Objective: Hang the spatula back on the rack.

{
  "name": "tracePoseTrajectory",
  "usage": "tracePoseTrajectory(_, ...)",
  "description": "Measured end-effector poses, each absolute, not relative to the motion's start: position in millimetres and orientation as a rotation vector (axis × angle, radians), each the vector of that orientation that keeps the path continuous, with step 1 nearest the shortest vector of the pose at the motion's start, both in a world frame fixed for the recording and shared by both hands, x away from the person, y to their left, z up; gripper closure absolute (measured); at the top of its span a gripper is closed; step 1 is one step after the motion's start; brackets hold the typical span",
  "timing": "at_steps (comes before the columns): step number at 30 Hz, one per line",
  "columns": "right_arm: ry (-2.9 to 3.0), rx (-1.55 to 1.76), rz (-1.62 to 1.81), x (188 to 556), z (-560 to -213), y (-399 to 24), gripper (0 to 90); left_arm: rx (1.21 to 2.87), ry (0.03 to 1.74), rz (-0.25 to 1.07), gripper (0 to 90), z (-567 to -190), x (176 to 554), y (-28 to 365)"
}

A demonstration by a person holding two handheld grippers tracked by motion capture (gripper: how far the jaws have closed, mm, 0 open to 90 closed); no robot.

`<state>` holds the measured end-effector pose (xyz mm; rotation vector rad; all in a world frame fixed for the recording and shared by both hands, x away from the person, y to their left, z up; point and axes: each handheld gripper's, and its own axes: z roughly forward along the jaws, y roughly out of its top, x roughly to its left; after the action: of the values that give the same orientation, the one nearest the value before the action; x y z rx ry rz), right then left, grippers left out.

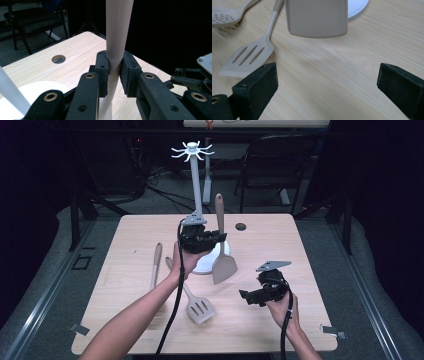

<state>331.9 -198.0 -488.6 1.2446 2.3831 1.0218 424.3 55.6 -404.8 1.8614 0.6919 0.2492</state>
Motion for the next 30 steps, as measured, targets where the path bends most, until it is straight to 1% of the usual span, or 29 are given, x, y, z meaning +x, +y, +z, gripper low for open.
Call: tracePoseTrajectory(30,2.394,1.252,1.012,333.7,-490.0,-198.8,2.5,1.866,0.708,0.307,77.5,-379.8,455.6,74.8)
